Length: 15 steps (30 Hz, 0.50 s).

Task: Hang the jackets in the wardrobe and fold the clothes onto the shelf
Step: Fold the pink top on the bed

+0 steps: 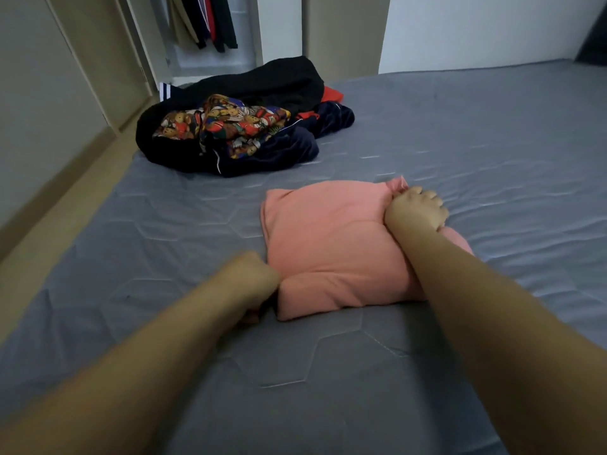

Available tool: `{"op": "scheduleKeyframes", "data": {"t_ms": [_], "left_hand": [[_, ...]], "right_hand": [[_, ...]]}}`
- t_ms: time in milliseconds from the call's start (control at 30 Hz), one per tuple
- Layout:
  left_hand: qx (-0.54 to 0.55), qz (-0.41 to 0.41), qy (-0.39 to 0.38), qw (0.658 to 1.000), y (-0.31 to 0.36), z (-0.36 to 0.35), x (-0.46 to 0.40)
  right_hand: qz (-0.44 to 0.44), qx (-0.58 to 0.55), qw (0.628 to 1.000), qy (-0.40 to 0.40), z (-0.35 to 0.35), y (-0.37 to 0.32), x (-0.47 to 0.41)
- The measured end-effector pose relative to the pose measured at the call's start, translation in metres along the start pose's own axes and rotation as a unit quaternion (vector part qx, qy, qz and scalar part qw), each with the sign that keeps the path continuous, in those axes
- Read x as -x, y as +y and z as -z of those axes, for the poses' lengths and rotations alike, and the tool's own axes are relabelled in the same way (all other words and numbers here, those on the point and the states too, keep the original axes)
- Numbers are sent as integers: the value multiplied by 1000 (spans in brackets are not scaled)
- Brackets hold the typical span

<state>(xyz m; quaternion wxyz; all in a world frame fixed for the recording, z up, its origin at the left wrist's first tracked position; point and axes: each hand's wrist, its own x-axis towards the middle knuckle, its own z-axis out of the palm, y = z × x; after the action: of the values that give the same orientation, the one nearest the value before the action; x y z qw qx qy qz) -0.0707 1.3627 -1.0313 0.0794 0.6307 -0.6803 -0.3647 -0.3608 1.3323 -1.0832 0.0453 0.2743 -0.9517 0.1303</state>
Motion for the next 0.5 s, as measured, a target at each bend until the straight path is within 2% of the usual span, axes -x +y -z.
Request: {"op": "scheduleKeyframes", "data": {"t_ms": [67,133,200,267,367,500], "left_hand": [[-133,-95,107,981,23,10,-1],[-154,-246,219,932,55,5,4],[-148,-354,210,899,86,-15,7],[-191,-332,170,908,92,-44,2],[-250,-216,72,941,50,-84,-5],[-247,-165,51,953,28,-95,-14]], "right_hand": [[1,-9,1000,-2,-1,3,-1],[-1,-25,1000,-3,-1,3,-2],[2,-40,999,-8,-1,4,-3],[-1,-59,998,-18,-2,5,-6],[6,-50,998,-34,-3,5,-9],[17,-45,998,-37,-1,4,-7]]}}
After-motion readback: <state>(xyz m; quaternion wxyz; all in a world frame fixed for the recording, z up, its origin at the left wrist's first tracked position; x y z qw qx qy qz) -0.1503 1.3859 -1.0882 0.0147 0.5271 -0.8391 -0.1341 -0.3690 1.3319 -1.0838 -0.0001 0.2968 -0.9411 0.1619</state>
